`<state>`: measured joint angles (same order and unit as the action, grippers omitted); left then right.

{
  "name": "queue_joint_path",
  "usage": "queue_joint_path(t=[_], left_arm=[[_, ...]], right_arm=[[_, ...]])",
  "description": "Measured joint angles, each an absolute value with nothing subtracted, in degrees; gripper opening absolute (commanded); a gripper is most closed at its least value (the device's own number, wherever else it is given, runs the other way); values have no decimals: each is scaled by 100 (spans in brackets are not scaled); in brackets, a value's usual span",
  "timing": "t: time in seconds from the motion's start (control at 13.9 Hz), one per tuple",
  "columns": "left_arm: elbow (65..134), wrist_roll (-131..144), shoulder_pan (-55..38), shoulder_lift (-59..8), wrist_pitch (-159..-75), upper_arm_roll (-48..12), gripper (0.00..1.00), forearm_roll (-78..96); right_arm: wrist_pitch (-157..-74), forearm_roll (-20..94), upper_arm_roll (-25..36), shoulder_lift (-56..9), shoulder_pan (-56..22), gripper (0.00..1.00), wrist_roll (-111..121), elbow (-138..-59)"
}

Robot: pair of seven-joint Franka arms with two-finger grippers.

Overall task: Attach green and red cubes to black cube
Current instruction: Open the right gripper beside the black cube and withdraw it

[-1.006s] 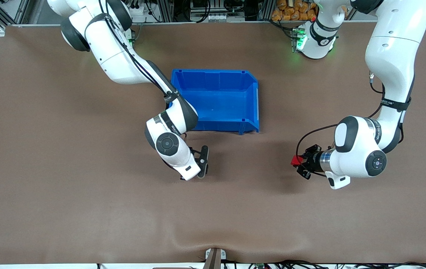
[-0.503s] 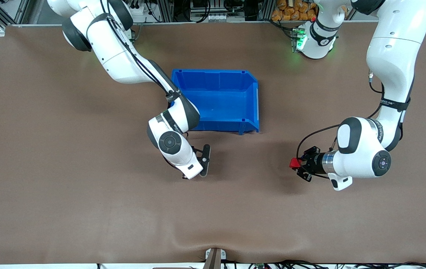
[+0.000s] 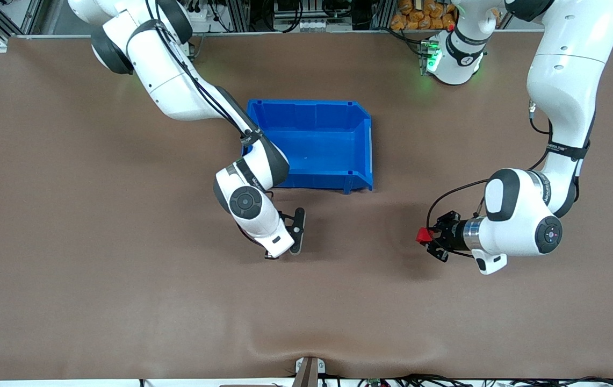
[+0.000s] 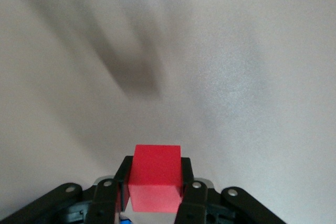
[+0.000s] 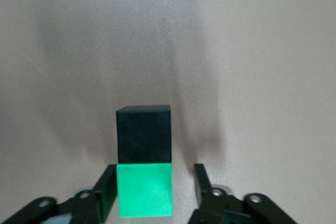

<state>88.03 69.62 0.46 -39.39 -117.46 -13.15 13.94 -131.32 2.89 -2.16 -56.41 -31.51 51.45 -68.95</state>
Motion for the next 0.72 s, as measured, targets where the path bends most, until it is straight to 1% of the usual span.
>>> queue_joint_path(t=[0.36,0.72], left_arm=[[8795,7158,11,-3939,-11755,-1323,0,1395],[8794,7348,-84,-3941,-11755,-1333,0,1421]], right_arm=[[-13218,289,-200,-5643,-3151,100,5145,-6875],[-13122,289,-178,-5442,-3148,100,5137,-6975]])
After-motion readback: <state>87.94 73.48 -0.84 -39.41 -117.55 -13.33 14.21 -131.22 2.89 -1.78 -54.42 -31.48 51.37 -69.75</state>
